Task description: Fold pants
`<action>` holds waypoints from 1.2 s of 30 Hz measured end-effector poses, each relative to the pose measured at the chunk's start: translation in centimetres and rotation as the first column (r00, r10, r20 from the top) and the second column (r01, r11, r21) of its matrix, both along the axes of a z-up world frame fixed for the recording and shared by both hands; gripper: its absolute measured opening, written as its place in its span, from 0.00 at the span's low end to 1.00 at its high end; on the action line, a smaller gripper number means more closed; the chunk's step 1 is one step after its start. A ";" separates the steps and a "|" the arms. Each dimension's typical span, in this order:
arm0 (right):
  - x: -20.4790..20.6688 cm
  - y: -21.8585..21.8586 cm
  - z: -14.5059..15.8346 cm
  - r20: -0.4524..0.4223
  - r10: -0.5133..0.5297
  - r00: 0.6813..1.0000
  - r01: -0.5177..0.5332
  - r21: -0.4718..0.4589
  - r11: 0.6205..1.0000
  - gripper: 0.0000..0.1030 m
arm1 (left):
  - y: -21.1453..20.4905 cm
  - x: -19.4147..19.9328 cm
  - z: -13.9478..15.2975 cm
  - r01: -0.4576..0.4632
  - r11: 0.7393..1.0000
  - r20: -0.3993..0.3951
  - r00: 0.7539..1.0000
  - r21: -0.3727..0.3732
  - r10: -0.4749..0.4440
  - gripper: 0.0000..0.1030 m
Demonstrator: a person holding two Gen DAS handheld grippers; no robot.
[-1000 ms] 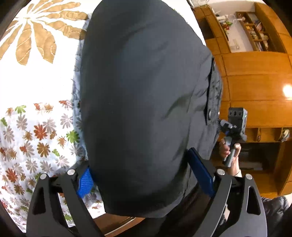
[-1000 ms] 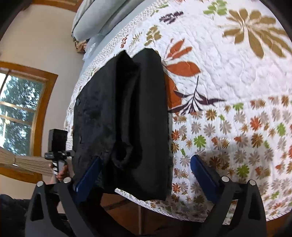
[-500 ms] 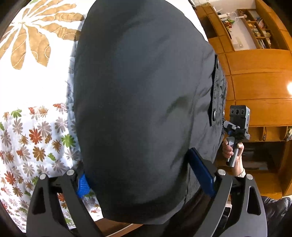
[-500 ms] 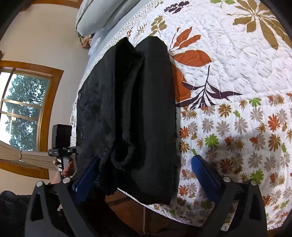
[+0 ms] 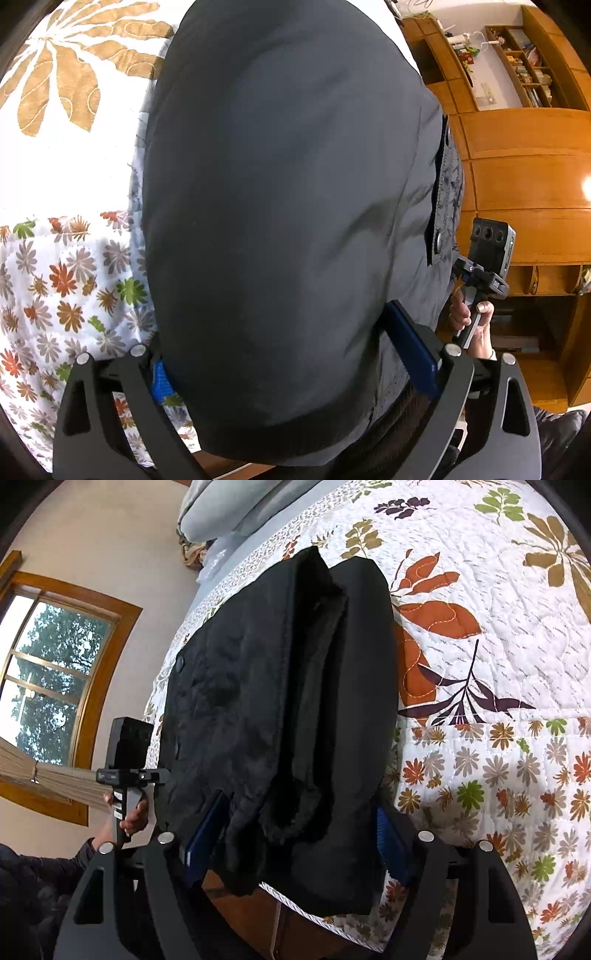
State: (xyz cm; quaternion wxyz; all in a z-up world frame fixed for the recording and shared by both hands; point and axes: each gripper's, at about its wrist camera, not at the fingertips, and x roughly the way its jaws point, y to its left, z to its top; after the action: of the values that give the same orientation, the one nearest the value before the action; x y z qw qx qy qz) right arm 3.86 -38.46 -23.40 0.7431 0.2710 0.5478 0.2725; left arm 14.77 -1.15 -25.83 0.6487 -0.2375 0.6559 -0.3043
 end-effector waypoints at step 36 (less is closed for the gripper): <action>12.2 3.5 3.7 0.147 -0.004 0.989 0.011 -0.046 0.999 0.49 | 2.9 8.0 1.3 -0.208 0.977 0.144 0.969 0.040 0.200 0.90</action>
State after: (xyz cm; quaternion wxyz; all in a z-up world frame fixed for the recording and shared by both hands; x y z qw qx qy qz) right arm 16.09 -35.01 -19.74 0.7886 0.2350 0.4967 0.2760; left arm 22.72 1.75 -24.54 0.7269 -0.2640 0.5893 -0.2338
